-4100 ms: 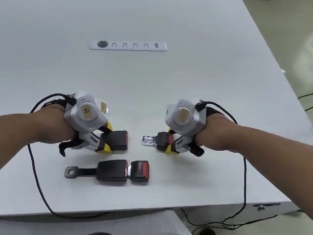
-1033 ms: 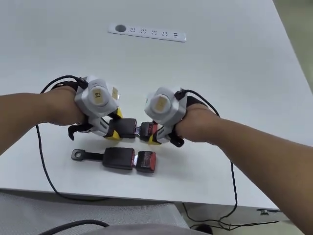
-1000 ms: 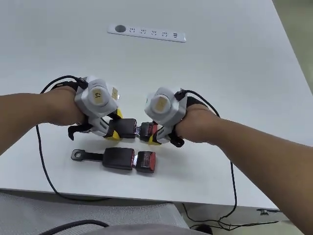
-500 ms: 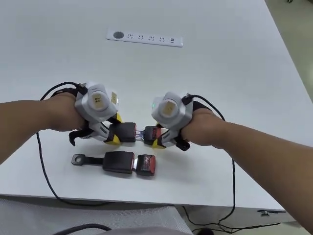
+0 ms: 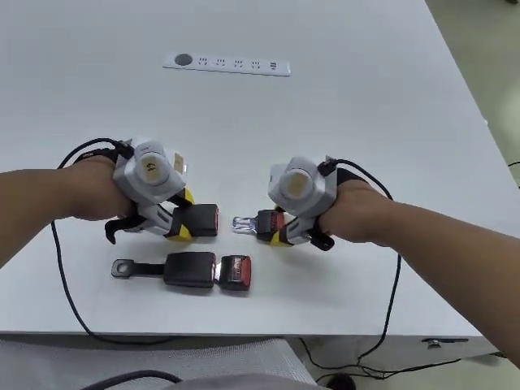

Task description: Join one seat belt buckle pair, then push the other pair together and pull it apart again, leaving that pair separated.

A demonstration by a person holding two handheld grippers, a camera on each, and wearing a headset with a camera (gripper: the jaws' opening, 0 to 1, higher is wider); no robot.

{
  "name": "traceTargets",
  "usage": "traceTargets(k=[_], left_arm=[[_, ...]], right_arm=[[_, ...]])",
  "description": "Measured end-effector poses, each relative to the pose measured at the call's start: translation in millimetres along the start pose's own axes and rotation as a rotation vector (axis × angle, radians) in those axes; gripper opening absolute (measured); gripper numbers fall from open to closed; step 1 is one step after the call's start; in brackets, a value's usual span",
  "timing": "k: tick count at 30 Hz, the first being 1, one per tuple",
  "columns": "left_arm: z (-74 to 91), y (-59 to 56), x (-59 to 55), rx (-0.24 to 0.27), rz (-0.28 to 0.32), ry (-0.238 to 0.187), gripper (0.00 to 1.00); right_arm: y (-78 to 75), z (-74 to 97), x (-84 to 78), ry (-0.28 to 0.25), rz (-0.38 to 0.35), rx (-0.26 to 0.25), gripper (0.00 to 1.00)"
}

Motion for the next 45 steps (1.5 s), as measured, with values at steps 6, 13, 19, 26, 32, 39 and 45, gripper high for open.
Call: traceTargets(k=[6, 13, 19, 26, 32, 39, 45], left_arm=[[-0.1, -0.4, 0.0, 0.002, 0.006, -0.006, 0.34], [-1.8, 1.6, -2.3, 0.004, 0.009, -0.006, 0.34], [-1.1, -0.1, -1.2, 0.008, 0.017, -0.007, 0.34], [0.2, -2.3, 1.5, 0.010, 0.011, -0.003, 0.34], [0.0, -2.7, 4.5, 0.010, -0.006, 0.023, 0.34], [-2.8, 2.7, -3.6, 0.032, 0.040, 0.004, 0.35], [-0.1, 3.2, -8.5, 0.067, 0.015, 0.017, 0.45]], right_arm=[[-1.7, 12.3, -25.7, 0.015, -0.027, -0.016, 0.32], [-0.2, 25.3, -55.2, 0.040, -0.062, -0.021, 0.32], [0.1, 32.3, -68.8, 0.041, -0.111, -0.034, 0.32], [-1.7, 32.3, -69.2, 0.032, -0.132, -0.040, 0.34], [-5.1, 32.4, -71.1, 0.038, -0.146, -0.069, 0.40], [-5.8, 32.8, -70.1, 0.041, -0.170, -0.117, 0.43], [3.3, 36.5, -68.5, 0.042, -0.144, -0.137, 0.45]])
Point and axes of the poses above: the centre of the closed fingertips' face, and the gripper's own axes: z roughly backward along the fingers, y roughly to its left, x roughly out of its top, the point moved 6 cm from there along z, roughly backward along the fingers, and after that the axes turned 9 degrees about x, right-handed, at the moved point
